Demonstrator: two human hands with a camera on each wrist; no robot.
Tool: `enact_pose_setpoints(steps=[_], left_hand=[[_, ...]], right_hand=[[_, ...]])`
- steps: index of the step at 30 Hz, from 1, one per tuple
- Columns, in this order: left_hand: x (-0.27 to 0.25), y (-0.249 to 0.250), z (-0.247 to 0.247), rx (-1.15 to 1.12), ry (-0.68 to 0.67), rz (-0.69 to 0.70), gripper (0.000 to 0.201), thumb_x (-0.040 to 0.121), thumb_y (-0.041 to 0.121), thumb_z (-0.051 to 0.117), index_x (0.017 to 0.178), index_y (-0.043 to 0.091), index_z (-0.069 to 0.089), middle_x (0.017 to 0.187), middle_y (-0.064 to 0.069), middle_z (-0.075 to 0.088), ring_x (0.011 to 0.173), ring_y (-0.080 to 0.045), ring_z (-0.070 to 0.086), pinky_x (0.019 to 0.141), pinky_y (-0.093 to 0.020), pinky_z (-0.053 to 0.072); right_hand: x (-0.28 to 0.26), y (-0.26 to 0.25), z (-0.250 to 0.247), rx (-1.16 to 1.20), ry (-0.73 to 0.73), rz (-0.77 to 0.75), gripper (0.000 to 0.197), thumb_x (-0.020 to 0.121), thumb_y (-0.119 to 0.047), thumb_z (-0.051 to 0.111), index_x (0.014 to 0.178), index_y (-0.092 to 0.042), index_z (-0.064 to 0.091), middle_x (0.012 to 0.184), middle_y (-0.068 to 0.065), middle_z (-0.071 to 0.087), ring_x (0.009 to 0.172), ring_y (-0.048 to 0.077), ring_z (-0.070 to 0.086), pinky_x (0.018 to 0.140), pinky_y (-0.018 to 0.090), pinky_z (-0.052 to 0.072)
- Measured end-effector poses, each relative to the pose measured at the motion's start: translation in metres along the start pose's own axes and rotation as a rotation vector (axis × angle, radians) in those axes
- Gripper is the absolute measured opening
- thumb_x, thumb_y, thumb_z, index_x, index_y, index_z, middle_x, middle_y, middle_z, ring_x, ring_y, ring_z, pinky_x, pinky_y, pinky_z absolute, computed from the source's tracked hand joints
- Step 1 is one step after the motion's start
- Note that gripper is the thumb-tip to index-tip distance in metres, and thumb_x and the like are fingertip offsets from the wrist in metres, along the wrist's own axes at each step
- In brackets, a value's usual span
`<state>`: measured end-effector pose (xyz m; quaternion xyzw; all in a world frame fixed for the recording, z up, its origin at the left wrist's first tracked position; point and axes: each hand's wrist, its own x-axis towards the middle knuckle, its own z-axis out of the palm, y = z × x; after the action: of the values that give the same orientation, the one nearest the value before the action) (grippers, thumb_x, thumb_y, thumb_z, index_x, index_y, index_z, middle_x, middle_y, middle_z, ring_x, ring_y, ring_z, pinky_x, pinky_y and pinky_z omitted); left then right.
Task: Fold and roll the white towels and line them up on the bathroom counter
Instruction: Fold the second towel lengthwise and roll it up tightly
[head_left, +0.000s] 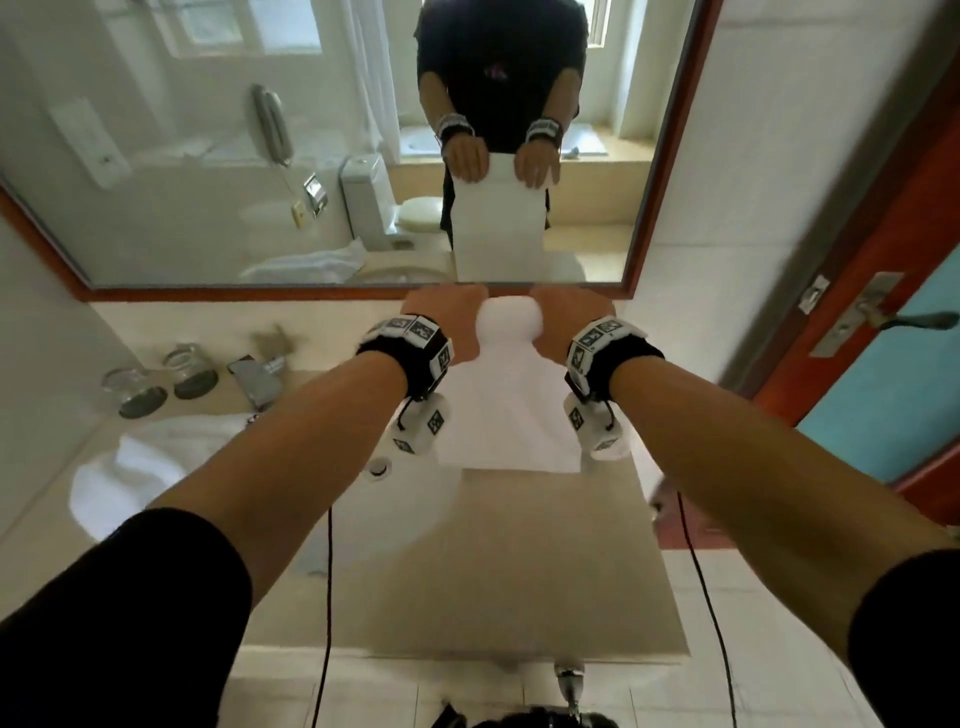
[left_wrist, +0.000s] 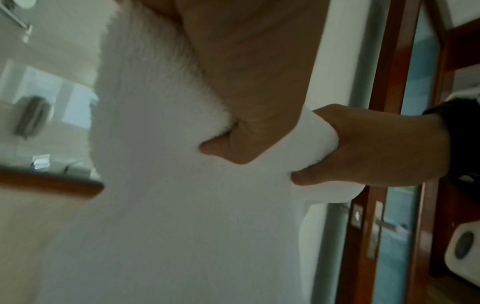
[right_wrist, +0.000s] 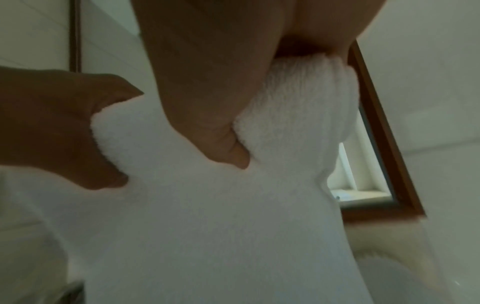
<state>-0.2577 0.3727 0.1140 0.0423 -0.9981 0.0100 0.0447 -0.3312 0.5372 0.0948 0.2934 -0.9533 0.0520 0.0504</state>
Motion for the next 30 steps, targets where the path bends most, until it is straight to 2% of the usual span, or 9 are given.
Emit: enact_pose_setpoints(steps=[4, 8, 11, 14, 17, 19, 22, 27, 30], left_hand=[[0.039, -0.005, -0.079, 0.038, 0.177, -0.062, 0.046, 0.068, 0.022, 0.063, 0.112, 0.026, 0.051, 0.086, -0.002, 0.059, 0.082, -0.031, 0.063, 0.073, -0.037, 0.053], [0.064, -0.006, -0.129, 0.058, 0.312, -0.1, 0.045, 0.068, 0.019, 0.062, 0.111, 0.024, 0.049, 0.08, 0.0, 0.057, 0.078, -0.029, 0.061, 0.075, -0.038, 0.05], [0.078, -0.004, -0.153, 0.089, 0.413, -0.104, 0.041, 0.072, 0.015, 0.059, 0.111, 0.021, 0.048, 0.08, 0.0, 0.058, 0.072, -0.027, 0.057, 0.068, -0.034, 0.043], [0.083, -0.004, -0.173, 0.132, 0.519, -0.087, 0.035, 0.075, 0.015, 0.059, 0.109, 0.019, 0.049, 0.083, 0.0, 0.062, 0.069, -0.025, 0.054, 0.067, -0.034, 0.038], [0.075, -0.003, -0.179, 0.153, 0.554, -0.069, 0.035, 0.076, 0.014, 0.06, 0.11, 0.016, 0.05, 0.083, -0.001, 0.061, 0.068, -0.025, 0.053, 0.069, -0.035, 0.037], [0.062, -0.001, -0.166, 0.142, 0.521, -0.044, 0.035, 0.076, 0.015, 0.061, 0.109, 0.016, 0.05, 0.084, -0.002, 0.06, 0.069, -0.025, 0.054, 0.069, -0.035, 0.037], [0.035, 0.004, -0.118, 0.113, 0.426, -0.013, 0.036, 0.073, 0.016, 0.062, 0.107, 0.018, 0.05, 0.085, -0.001, 0.062, 0.075, -0.029, 0.062, 0.066, -0.034, 0.04], [-0.033, 0.016, -0.006, 0.036, 0.207, 0.055, 0.039, 0.074, 0.024, 0.064, 0.111, 0.021, 0.052, 0.096, -0.001, 0.066, 0.085, -0.028, 0.064, 0.072, -0.035, 0.043], [-0.079, 0.027, 0.065, -0.012, 0.015, 0.063, 0.045, 0.075, 0.025, 0.064, 0.117, 0.022, 0.049, 0.101, 0.0, 0.065, 0.09, -0.028, 0.064, 0.076, -0.036, 0.046]], right_hand=[[0.046, 0.004, -0.078, -0.037, 0.228, -0.017, 0.027, 0.081, -0.029, 0.06, 0.106, -0.024, 0.049, 0.092, -0.001, 0.063, 0.086, 0.028, 0.062, 0.069, 0.036, 0.04], [0.077, 0.008, -0.134, -0.066, 0.369, -0.008, 0.029, 0.081, -0.026, 0.06, 0.108, -0.023, 0.05, 0.095, 0.002, 0.062, 0.09, 0.03, 0.062, 0.073, 0.039, 0.043], [0.09, 0.01, -0.16, -0.096, 0.455, -0.004, 0.031, 0.084, -0.026, 0.061, 0.113, -0.021, 0.049, 0.101, 0.004, 0.061, 0.096, 0.029, 0.059, 0.078, 0.041, 0.044], [0.095, 0.011, -0.18, -0.091, 0.562, 0.002, 0.033, 0.086, -0.028, 0.063, 0.116, -0.021, 0.05, 0.103, 0.004, 0.061, 0.095, 0.028, 0.058, 0.079, 0.041, 0.043], [0.088, 0.01, -0.183, -0.077, 0.584, -0.013, 0.035, 0.085, -0.029, 0.064, 0.116, -0.02, 0.05, 0.102, 0.005, 0.061, 0.093, 0.028, 0.059, 0.078, 0.042, 0.044], [0.076, 0.008, -0.171, -0.072, 0.551, -0.03, 0.035, 0.083, -0.028, 0.065, 0.113, -0.02, 0.05, 0.1, 0.005, 0.062, 0.091, 0.028, 0.059, 0.076, 0.041, 0.043], [0.044, 0.007, -0.129, -0.095, 0.45, -0.053, 0.034, 0.08, -0.027, 0.065, 0.11, -0.02, 0.05, 0.096, 0.004, 0.062, 0.088, 0.029, 0.058, 0.071, 0.038, 0.037], [-0.036, 0.001, -0.019, -0.092, 0.192, -0.096, 0.037, 0.077, -0.026, 0.068, 0.111, -0.019, 0.054, 0.099, 0.004, 0.063, 0.09, 0.03, 0.06, 0.073, 0.04, 0.043], [-0.083, -0.004, 0.05, -0.086, 0.031, -0.095, 0.038, 0.078, -0.024, 0.067, 0.114, -0.018, 0.055, 0.1, 0.006, 0.064, 0.09, 0.031, 0.06, 0.074, 0.038, 0.041]])
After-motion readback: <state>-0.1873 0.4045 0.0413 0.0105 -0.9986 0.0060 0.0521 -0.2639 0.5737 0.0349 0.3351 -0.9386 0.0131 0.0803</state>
